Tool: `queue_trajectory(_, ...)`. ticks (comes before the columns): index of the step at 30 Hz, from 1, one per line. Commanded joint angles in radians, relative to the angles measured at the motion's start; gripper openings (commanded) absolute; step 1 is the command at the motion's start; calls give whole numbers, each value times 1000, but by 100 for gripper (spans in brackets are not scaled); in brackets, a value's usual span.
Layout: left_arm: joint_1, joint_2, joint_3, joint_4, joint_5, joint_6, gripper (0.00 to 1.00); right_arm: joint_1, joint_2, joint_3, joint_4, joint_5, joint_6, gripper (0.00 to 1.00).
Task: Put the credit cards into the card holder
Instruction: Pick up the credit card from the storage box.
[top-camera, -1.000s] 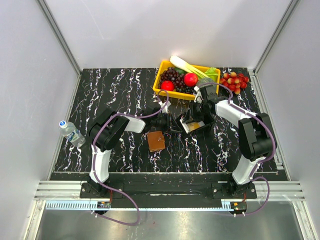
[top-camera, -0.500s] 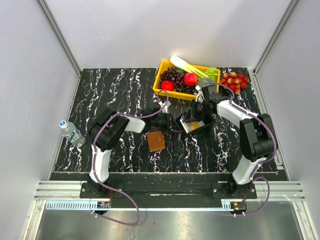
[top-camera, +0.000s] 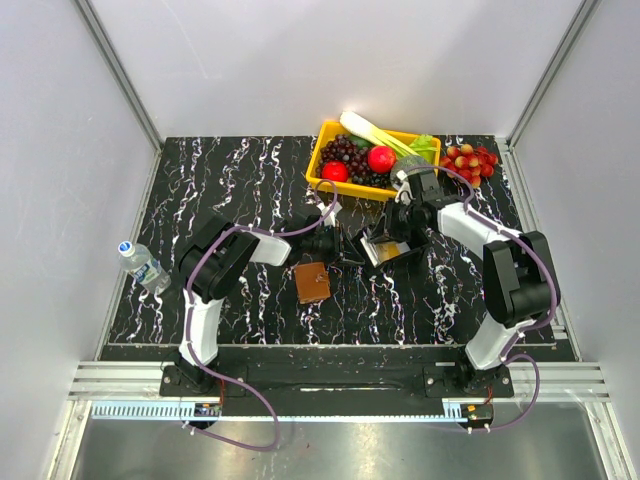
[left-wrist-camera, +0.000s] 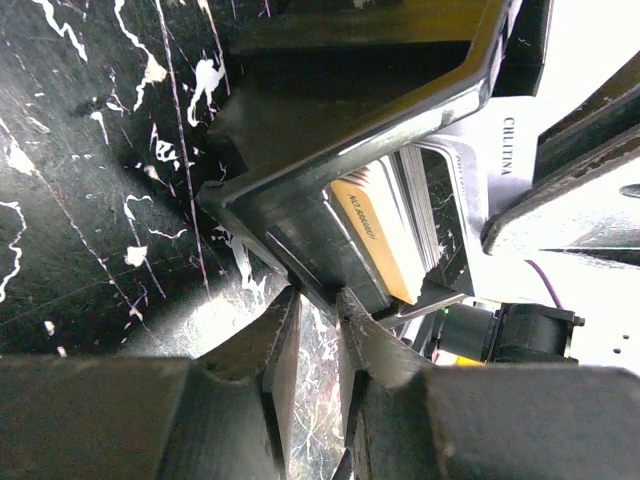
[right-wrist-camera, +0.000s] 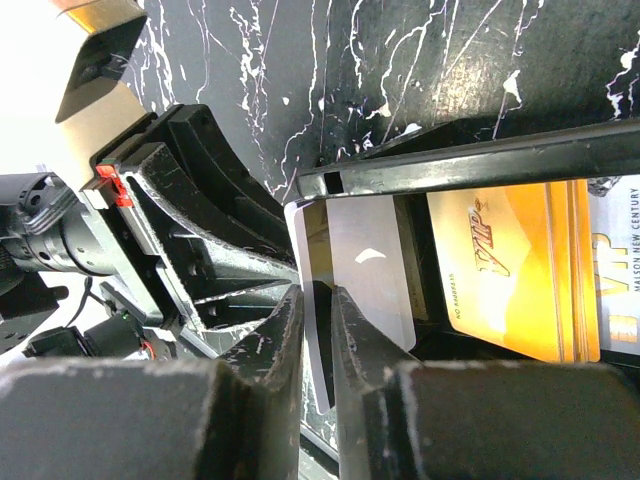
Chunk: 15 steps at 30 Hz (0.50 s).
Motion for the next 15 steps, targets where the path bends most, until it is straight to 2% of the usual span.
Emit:
queue_trajectory(1, -18, 16, 36, 97, 17, 5, 22, 2, -62, -1, 87, -75, 65, 18)
queue_trajectory(15, -18, 19, 42, 96, 28, 5, 22, -17, -116, -20, 83, 22, 60, 18)
